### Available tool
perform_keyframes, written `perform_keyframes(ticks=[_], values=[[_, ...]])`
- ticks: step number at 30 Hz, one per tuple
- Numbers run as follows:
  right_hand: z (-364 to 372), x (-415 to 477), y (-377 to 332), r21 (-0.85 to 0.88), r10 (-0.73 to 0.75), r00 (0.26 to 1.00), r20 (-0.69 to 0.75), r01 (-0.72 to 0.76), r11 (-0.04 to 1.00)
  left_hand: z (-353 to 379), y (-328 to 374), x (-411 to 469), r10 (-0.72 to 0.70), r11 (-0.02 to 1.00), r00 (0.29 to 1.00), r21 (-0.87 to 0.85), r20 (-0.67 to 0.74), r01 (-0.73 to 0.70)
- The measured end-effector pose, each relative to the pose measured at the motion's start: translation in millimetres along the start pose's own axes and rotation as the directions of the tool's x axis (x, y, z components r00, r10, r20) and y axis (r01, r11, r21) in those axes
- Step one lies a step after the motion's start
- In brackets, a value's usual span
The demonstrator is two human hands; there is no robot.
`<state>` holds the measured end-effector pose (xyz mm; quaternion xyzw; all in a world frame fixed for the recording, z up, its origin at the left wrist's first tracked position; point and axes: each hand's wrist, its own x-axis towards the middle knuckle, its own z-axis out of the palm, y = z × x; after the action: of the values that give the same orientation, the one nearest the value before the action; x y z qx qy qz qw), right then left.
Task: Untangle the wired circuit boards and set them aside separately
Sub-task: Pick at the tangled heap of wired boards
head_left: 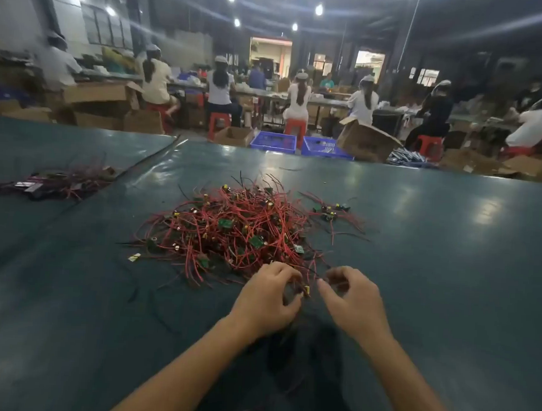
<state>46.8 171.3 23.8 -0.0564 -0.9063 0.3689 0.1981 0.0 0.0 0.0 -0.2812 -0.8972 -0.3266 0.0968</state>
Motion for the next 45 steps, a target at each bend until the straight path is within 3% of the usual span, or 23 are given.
perform_keyframes(ticks=[4,6,10,13,17,20,22,25,29,33,41,43,45], values=[[10.0,29.7,12.6,-0.218,0.177,0.971,0.162,-0.140,0.966,17.8,-16.0,13.7,-0.068,0.956,0.986,0.294,0.149,0.022],[20.0,32.2,13.1,-0.295,0.184,0.957,0.225,-0.113,0.949,24.2,-21.7,19.9,-0.052,0.940,0.990,0.341,0.130,0.004],[36.5,27.9,12.9,-0.314,0.121,0.980,0.160,-0.065,0.947,20.9,-30.7,24.4,-0.020,0.921,0.999,0.389,0.042,0.002],[41.4,21.3,15.1,-0.185,0.109,0.988,0.110,-0.087,0.979,14.1,-35.7,17.3,0.007,0.959,1.000,0.285,0.030,-0.016],[28.1,15.2,20.0,0.169,0.132,0.990,-0.053,-0.122,0.978,6.1,-29.2,1.9,0.073,0.985,0.992,0.165,-0.102,-0.056],[14.1,11.3,22.8,0.401,0.231,0.954,-0.193,-0.138,0.906,1.4,-15.2,-4.8,0.072,0.997,0.956,0.041,-0.283,-0.063],[8.7,8.0,25.1,0.547,0.319,0.929,-0.186,-0.172,0.819,1.1,-5.7,-9.4,0.059,0.995,0.939,-0.054,-0.339,-0.082],[5.1,1.9,24.5,0.719,0.421,0.891,-0.171,-0.179,0.672,4.9,4.5,-16.6,0.096,0.989,0.947,-0.077,-0.307,-0.125],[-7.7,3.2,18.4,0.780,0.434,0.834,-0.340,-0.008,0.626,5.5,8.8,-18.2,0.113,0.980,0.956,-0.127,-0.269,-0.151],[-7.2,-1.1,10.9,0.854,0.393,0.894,-0.214,-0.024,0.520,6.2,13.5,-19.0,0.070,0.939,0.957,-0.306,-0.283,-0.159],[19.1,-24.0,-22.8,0.839,0.185,0.982,0.024,-0.120,0.531,4.2,29.5,-17.3,-0.164,0.706,0.931,-0.698,-0.325,-0.119],[17.3,-25.4,-26.8,0.858,0.154,0.987,0.053,-0.124,0.498,4.8,31.6,-16.7,-0.212,0.678,0.905,-0.722,-0.370,-0.136],[12.9,-25.2,-29.2,0.874,0.117,0.989,0.089,-0.134,0.467,4.5,33.3,-17.5,-0.162,0.719,0.888,-0.667,-0.431,-0.194]])
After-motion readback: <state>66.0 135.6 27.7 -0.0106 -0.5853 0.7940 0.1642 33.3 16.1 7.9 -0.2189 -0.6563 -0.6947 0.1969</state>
